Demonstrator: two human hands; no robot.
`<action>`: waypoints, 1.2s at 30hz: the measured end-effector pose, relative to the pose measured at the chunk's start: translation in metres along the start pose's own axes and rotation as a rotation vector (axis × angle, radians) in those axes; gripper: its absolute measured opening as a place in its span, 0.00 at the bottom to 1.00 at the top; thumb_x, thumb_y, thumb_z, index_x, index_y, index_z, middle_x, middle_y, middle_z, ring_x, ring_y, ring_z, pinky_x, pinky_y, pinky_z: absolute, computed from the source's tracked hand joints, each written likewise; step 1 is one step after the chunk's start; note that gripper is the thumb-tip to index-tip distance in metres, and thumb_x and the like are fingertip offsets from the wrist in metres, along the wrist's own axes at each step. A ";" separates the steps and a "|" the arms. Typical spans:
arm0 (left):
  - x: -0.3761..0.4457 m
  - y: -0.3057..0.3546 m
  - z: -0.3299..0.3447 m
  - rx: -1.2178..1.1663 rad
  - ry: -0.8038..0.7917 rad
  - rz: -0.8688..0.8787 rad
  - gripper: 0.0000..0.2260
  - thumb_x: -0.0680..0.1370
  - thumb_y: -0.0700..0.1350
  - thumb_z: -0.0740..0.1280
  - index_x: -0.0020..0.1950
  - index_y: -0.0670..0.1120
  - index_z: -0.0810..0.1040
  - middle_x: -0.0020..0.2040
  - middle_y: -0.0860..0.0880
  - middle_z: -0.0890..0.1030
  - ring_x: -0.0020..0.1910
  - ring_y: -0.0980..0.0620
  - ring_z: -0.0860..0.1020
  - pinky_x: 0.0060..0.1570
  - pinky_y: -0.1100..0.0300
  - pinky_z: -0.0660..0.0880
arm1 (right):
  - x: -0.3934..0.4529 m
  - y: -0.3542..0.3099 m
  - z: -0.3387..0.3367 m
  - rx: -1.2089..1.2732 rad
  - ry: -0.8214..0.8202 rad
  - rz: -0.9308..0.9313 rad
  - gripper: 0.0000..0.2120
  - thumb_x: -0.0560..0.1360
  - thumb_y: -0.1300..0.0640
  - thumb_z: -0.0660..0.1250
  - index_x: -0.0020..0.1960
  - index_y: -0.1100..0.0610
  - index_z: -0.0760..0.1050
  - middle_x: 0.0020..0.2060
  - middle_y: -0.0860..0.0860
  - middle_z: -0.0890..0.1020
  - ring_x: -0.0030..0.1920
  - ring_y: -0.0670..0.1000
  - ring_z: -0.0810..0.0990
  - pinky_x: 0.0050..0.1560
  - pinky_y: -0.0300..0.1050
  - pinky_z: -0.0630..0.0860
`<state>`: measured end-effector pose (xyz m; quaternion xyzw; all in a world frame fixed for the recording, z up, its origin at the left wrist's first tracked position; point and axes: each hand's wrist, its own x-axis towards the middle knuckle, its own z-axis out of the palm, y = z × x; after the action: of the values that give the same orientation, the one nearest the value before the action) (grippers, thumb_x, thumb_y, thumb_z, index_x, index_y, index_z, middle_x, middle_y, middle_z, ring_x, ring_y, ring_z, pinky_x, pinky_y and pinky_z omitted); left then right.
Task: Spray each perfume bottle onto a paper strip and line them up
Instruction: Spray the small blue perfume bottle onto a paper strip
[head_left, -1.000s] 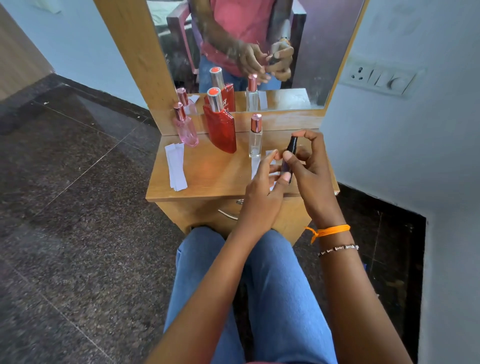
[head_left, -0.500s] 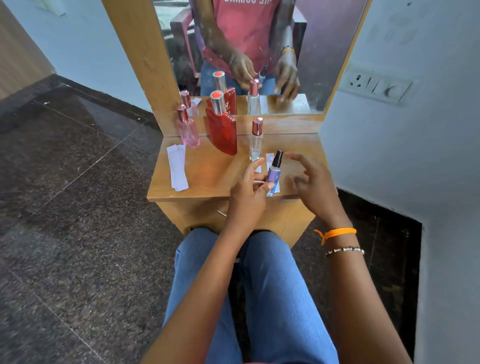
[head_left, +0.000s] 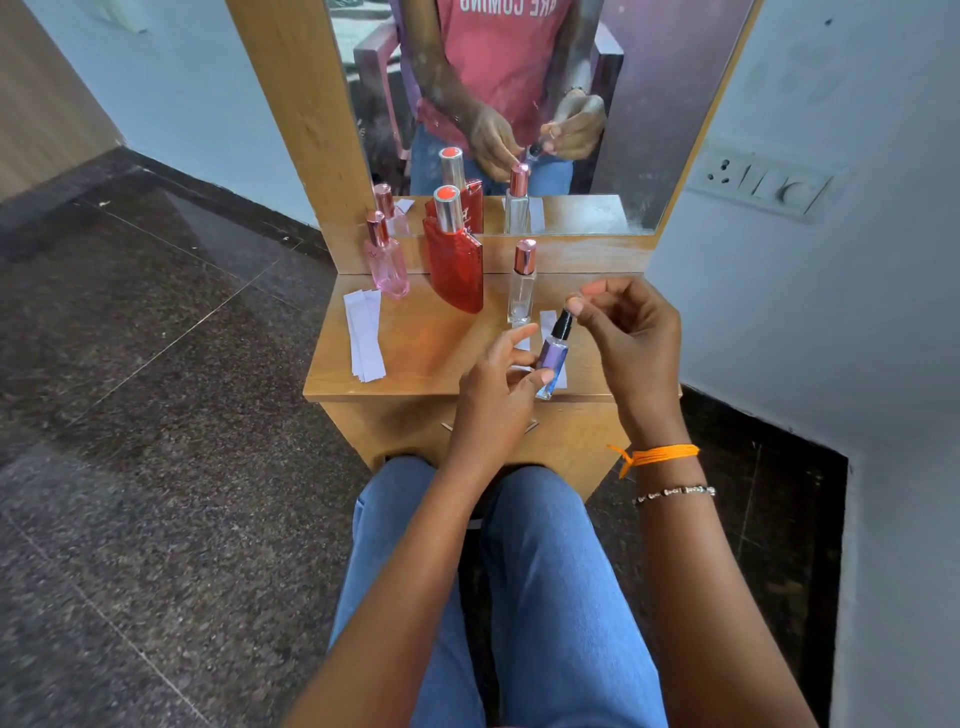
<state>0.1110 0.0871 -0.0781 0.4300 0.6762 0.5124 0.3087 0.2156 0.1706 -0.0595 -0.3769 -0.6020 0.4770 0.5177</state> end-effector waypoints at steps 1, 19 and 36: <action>0.000 0.000 0.000 0.000 -0.002 0.002 0.20 0.74 0.39 0.68 0.65 0.49 0.72 0.51 0.49 0.81 0.45 0.61 0.77 0.39 0.80 0.68 | -0.001 0.001 0.001 0.002 -0.011 0.002 0.08 0.71 0.65 0.72 0.43 0.52 0.77 0.38 0.49 0.81 0.41 0.46 0.81 0.49 0.42 0.78; 0.001 0.005 -0.003 -0.174 0.099 -0.054 0.24 0.73 0.40 0.70 0.69 0.47 0.69 0.49 0.48 0.84 0.51 0.54 0.81 0.55 0.56 0.75 | -0.016 -0.003 0.002 0.112 -0.303 0.102 0.22 0.70 0.69 0.71 0.59 0.52 0.72 0.37 0.51 0.86 0.43 0.52 0.85 0.48 0.42 0.80; 0.008 0.010 0.003 0.007 0.088 0.017 0.18 0.75 0.41 0.68 0.64 0.47 0.72 0.60 0.50 0.78 0.55 0.57 0.74 0.53 0.64 0.72 | 0.010 0.008 -0.001 -0.163 -0.186 -0.062 0.31 0.72 0.71 0.64 0.70 0.54 0.60 0.37 0.49 0.74 0.39 0.41 0.78 0.48 0.36 0.77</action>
<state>0.1129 0.0964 -0.0693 0.4139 0.6871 0.5310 0.2730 0.2146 0.1827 -0.0641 -0.3531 -0.6956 0.4433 0.4416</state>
